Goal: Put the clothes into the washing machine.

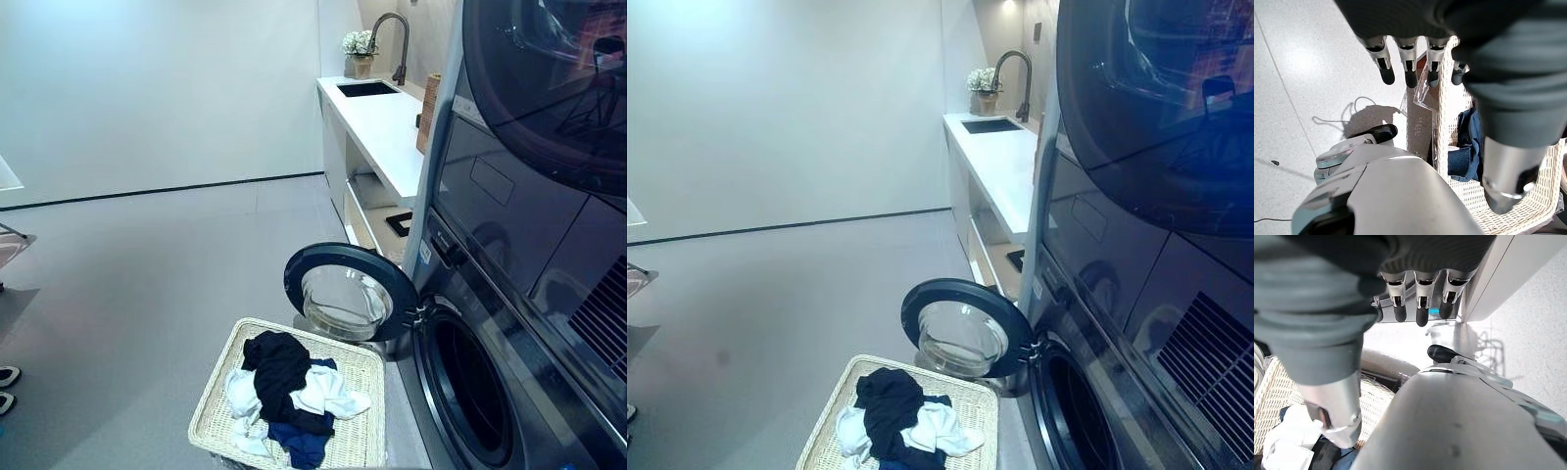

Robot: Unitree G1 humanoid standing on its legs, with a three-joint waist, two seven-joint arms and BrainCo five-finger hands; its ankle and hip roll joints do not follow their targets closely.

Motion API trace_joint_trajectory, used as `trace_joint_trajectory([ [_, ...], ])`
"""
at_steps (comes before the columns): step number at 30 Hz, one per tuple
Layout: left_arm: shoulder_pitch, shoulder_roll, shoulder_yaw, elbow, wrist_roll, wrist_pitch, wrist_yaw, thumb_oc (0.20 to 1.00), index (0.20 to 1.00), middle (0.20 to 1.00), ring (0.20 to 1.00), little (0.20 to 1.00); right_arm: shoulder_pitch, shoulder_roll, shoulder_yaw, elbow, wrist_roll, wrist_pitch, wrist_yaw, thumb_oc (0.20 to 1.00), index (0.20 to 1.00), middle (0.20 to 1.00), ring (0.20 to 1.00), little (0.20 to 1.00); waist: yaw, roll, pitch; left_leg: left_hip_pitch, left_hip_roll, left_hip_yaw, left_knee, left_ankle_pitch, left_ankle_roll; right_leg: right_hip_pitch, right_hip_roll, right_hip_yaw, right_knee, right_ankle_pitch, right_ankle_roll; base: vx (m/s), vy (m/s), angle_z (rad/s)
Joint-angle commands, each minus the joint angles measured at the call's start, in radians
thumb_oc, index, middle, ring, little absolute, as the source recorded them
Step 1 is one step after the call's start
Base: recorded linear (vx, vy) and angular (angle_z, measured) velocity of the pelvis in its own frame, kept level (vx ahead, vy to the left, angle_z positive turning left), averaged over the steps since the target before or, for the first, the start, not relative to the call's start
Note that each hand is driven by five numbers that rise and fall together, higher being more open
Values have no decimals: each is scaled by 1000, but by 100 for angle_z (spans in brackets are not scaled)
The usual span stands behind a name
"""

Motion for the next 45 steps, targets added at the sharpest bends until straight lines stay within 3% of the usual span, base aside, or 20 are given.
trace_joint_trajectory([
  [1, -110, 5, -2, 45, 20, -32, -1, 1000, 1000, 1000, 1000, 1000, -98, 10, -13, 51, 29, -10, 3, 1000, 1000, 1000, 1000, 1000, 12, -54, 56, 44, -10, 2, 7, -11, 52, 30, -73, 7, 24, 18, 25, 0, 0, 0],
  [17, -120, 11, -8, 10, -29, -66, 33, 1000, 1000, 1000, 1000, 1000, -105, -1, -5, 10, 53, -20, 13, 1000, 1000, 1000, 1000, 1000, 17, -54, 73, 36, -9, -1, 7, -2, 49, 17, -73, 8, 19, 29, 28, 13, 1, 0],
  [21, -151, 15, -27, -33, -112, -153, 87, 1000, 1000, 1000, 1000, 1000, -144, -13, 7, -30, 111, -45, 3, 1000, 1000, 1000, 1000, 1000, 20, -48, 126, -11, -12, -5, 7, 9, 51, -41, -72, 20, 25, 46, 28, -79, 14, -2],
  [24, -230, 13, -28, -135, -194, -237, 184, 1000, 1000, 1000, 1000, 1000, -217, -24, 8, -56, 176, -109, -24, 1000, 1000, 1000, 1000, 1000, 24, -42, 224, -93, -27, -17, 7, 22, 60, -126, -67, 32, 22, 79, 27, -223, 5, 2],
  [28, -289, 21, -24, -229, -181, -308, 325, 1000, 1000, 1000, 1000, 1000, -276, -29, 13, -88, 217, -139, -53, 1000, 1000, 1000, 1000, 1000, 30, -37, 291, -161, -45, -35, 7, 31, 69, -193, -63, 39, 25, 97, 29, -147, 13, 10],
  [31, -352, 38, -10, -324, -152, -357, 513, 1000, 1000, 1000, 1000, 1000, -337, -39, 32, -138, 259, -179, -85, 1000, 1000, 1000, 1000, 1000, 34, -35, 363, -236, -55, -55, 7, 50, 77, -282, -66, 40, 66, 101, 29, -106, 24, 2],
  [33, -360, 41, -6, -339, -136, -361, 548, 1000, 1000, 1000, 1000, 1000, -344, -42, 36, -155, 266, -179, -92, 1000, 1000, 1000, 1000, 1000, 35, -36, 375, -250, -56, -59, 7, 55, 77, -299, -67, 40, 74, 101, 30, -50, 1, 2],
  [39, -449, 87, 0, -427, 47, -408, 835, 1000, 1000, 1000, 1000, 1000, -410, -77, 71, -277, 311, -200, -126, 1000, 1000, 1000, 1000, 1000, 39, -53, 462, -348, -54, -62, 16, 90, 70, -420, -73, 35, 132, 109, 40, -71, -17, -2],
  [40, -475, 100, -4, -451, 102, -402, 902, 1000, 1000, 1000, 1000, 1000, -425, -84, 84, -316, 316, -196, -140, 1000, 1000, 1000, 1000, 1000, 37, -58, 483, -377, -56, -68, 32, 95, 68, -451, -71, 39, 154, 107, 39, -57, 2, -8],
  [43, -503, 118, -12, -474, 171, -396, 968, 1000, 1000, 1000, 1000, 1000, -439, -92, 95, -347, 321, -199, -149, 1000, 1000, 1000, 1000, 1000, 34, -62, 488, -426, -59, -76, 59, 95, 66, -496, -69, 39, 176, 105, 38, -52, -5, -6],
  [45, -547, 149, -28, -497, 315, -361, 1055, 1000, 1000, 1000, 1000, 1000, -458, -108, 110, -387, 323, -198, -153, 1000, 1000, 1000, 1000, 1000, 28, -66, 489, -505, -63, -88, 102, 96, 62, -566, -67, 40, 210, 103, 37, -54, 0, -3],
])
